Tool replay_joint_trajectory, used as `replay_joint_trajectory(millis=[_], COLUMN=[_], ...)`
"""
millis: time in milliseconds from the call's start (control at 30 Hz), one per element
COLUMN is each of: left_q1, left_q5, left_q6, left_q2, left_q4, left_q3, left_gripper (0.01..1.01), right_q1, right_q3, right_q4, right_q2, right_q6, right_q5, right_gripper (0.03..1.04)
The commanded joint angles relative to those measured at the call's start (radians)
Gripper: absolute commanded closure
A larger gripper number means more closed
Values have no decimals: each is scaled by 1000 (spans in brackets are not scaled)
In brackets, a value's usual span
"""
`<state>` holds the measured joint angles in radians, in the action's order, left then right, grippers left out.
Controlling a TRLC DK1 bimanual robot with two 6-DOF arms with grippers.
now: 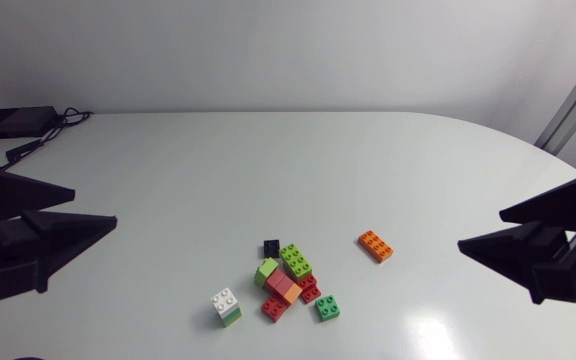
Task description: Separate the duplo bricks
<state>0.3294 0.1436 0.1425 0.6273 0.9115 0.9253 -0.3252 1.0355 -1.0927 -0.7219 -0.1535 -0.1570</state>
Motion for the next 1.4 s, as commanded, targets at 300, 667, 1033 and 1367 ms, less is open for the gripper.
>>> replay_joint_trajectory(millis=[300,667,1033,1367], left_q1=[8,20,135,223], left_q5=[5,5,4,5], left_q6=[25,66,175,243], left_q2=[-9,38,129,290], left_q4=[-8,-89,-247,-295], left_q3=[-28,-103,-267,-307], left_gripper=[120,120,121,179], right_q1=[-17,-35,-86,-94], right_q3=[-11,-40,-106,-163], right_q4=[-7,19,74,142], right_q2=[-11,-21,-30,-65], right_q6=[6,6,-4,-9], right_q5=[4,2,4,4], right_gripper=[66,66,66,66])
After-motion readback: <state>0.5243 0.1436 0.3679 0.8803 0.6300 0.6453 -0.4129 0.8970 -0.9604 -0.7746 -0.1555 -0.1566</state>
